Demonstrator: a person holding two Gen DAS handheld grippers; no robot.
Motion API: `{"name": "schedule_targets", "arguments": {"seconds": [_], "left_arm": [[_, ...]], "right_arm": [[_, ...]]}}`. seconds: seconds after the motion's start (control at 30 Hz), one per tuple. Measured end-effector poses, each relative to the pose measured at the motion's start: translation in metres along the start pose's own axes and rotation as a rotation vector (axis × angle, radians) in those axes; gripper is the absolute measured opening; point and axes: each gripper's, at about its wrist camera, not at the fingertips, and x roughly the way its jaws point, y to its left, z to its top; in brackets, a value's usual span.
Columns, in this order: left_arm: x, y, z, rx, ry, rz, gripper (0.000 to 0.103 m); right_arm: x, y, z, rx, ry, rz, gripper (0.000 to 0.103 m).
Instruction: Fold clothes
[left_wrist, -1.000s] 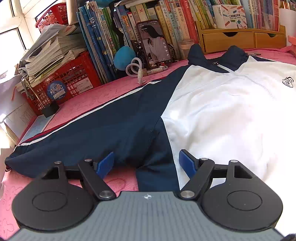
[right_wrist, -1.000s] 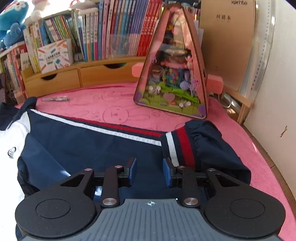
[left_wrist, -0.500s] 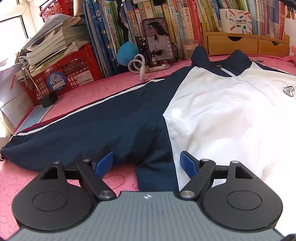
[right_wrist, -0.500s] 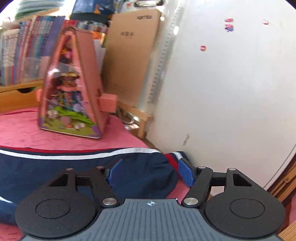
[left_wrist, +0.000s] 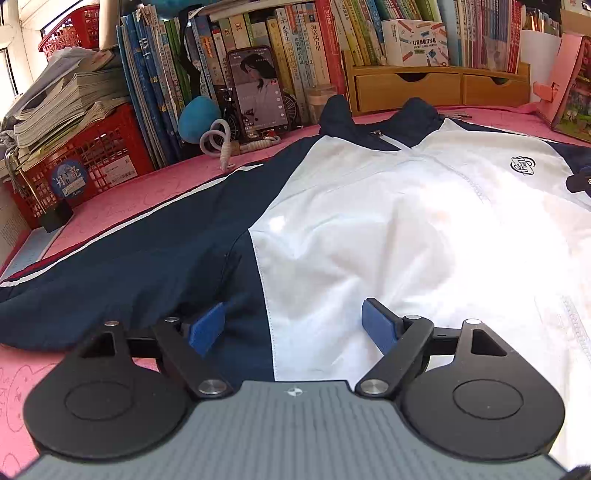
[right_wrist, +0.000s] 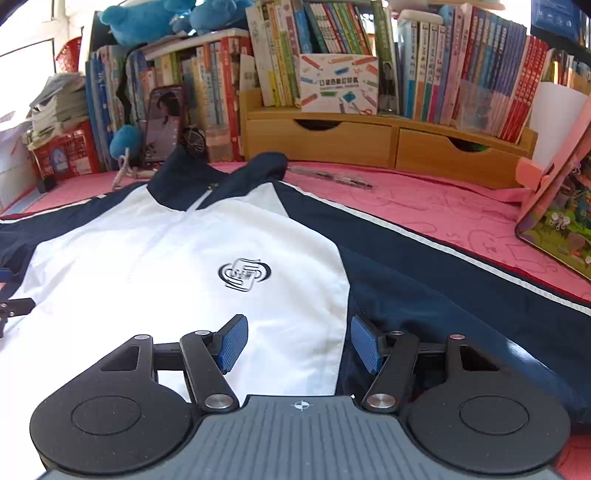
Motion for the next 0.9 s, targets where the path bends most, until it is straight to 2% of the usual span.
{"name": "schedule_targets", "arguments": {"seconds": [0.07,0.1,0.13,0.2,0.23,0.3,0.4,0.47,0.53,0.67,0.73,0.8,0.9], "left_arm": [[-0.003,0.014,-0.004,-0.023,0.012,0.013,0.086],[-0.004,0.02,-0.006,-0.03,0.016,0.02,0.086],[-0.005,0.027,-0.007,-0.036,0.022,0.032,0.086],[-0.009,0.041,-0.004,-0.048,0.024,0.07,0.085],[-0.011,0.047,0.001,-0.056,0.005,0.078,0.083],[-0.016,0.057,0.012,-0.073,-0.034,0.086,0.083],[-0.011,0.054,0.038,-0.086,-0.082,0.031,0.083],[0.002,0.036,0.051,-0.051,-0.1,-0.016,0.083],[0.02,0.016,0.06,-0.006,-0.094,-0.044,0.083],[0.068,-0.012,0.073,0.039,-0.032,-0.075,0.084],[0.09,-0.015,0.078,0.046,-0.007,-0.058,0.086],[0.103,-0.009,0.085,0.026,-0.02,-0.042,0.087],[0.125,0.0,0.101,-0.001,-0.018,0.026,0.088]], "right_arm": [[0.006,-0.036,-0.008,0.071,0.009,-0.056,0.046],[0.006,-0.055,-0.01,0.109,-0.003,-0.063,0.034],[0.005,-0.07,-0.011,0.146,-0.004,-0.098,0.031],[0.0,-0.085,-0.008,0.18,-0.001,-0.208,0.031],[-0.004,-0.085,-0.005,0.163,0.0,-0.26,0.031],[-0.012,-0.073,0.002,0.085,-0.028,-0.307,0.033],[-0.019,-0.038,0.023,0.03,-0.069,-0.177,0.038],[-0.004,-0.002,0.041,0.001,-0.039,-0.036,0.039],[0.015,0.03,0.05,-0.049,-0.009,0.044,0.039],[0.067,0.083,0.065,-0.131,0.052,0.059,0.039],[0.09,0.084,0.073,-0.097,0.071,0.042,0.04],[0.11,0.082,0.083,-0.068,0.077,0.016,0.04],[0.133,0.074,0.098,-0.047,0.055,-0.026,0.04]]}}
